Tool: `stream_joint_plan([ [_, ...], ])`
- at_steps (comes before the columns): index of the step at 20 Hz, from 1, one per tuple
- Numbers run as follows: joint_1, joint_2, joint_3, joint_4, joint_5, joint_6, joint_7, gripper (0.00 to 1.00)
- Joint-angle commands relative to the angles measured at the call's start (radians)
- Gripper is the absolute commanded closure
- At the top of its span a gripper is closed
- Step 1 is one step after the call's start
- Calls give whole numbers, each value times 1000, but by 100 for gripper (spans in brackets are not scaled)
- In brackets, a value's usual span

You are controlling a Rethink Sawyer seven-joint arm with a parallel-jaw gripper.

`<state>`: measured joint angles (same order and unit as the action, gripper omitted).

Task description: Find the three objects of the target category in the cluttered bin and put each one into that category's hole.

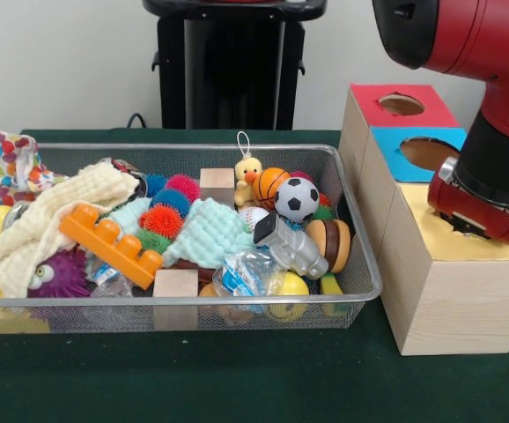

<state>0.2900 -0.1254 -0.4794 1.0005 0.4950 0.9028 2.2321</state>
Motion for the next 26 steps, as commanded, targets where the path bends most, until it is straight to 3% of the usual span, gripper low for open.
stream_joint_plan([
  [1,1,175,99,99,-12,-248,256,0],
  [26,11,161,71,109,-14,-237,260,0],
])
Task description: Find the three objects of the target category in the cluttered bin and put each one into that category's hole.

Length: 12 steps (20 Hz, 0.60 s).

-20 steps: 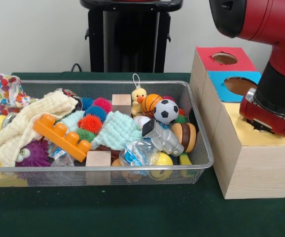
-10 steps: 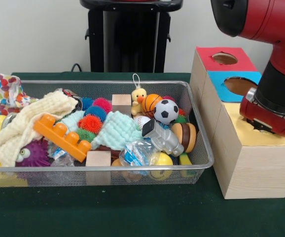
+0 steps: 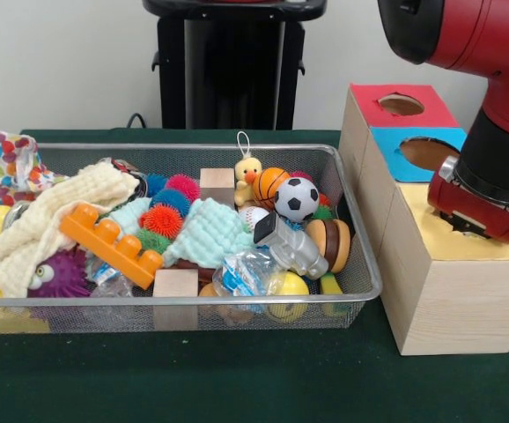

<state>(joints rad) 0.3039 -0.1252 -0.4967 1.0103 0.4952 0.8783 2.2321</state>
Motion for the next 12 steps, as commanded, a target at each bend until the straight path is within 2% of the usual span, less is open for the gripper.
stream_joint_plan([
  [1,-4,158,88,98,-13,-211,259,0],
  [6,-2,131,72,98,-11,-179,260,0],
  [12,-15,45,75,122,-3,-86,223,0],
])
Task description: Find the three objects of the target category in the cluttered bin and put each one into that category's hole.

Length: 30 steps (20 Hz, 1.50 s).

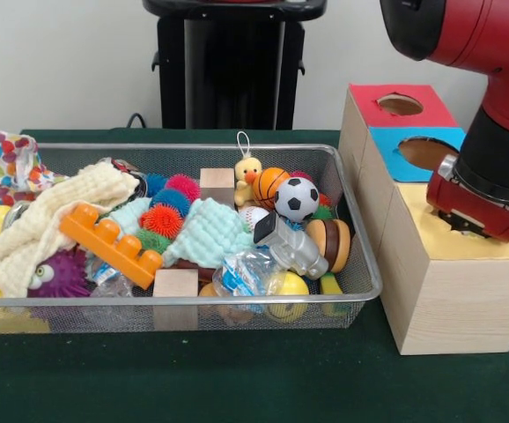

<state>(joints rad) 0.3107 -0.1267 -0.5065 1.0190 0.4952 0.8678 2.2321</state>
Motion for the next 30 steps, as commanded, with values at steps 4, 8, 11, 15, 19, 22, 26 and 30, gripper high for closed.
stream_joint_plan([
  [4,-37,15,93,115,8,-43,211,0],
  [8,-40,-32,92,145,4,-29,185,0],
  [11,-44,-62,86,143,1,17,171,0],
  [15,-58,-91,75,115,-1,80,166,0],
  [19,-53,-133,69,136,-9,81,152,0],
  [22,-52,-166,66,137,-9,118,149,0],
  [26,-61,-181,56,75,-9,205,167,0],
  [30,-65,-226,69,114,-15,199,129,0],
])
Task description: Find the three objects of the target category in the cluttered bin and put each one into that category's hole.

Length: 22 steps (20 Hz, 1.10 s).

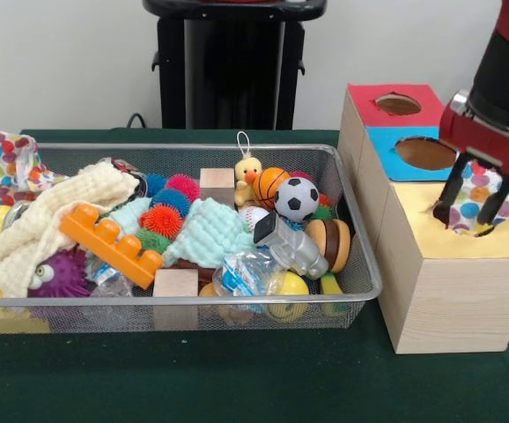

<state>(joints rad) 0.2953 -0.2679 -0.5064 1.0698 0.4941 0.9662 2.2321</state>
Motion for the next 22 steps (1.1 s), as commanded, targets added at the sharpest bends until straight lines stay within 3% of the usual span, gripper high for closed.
stream_joint_plan([
  [1,-50,-101,73,88,-17,88,113,0],
  [7,-54,-182,109,225,-29,22,31,0],
  [14,-72,-222,156,340,-43,-90,-39,0],
  [22,-74,-245,203,423,-34,-160,13,0],
])
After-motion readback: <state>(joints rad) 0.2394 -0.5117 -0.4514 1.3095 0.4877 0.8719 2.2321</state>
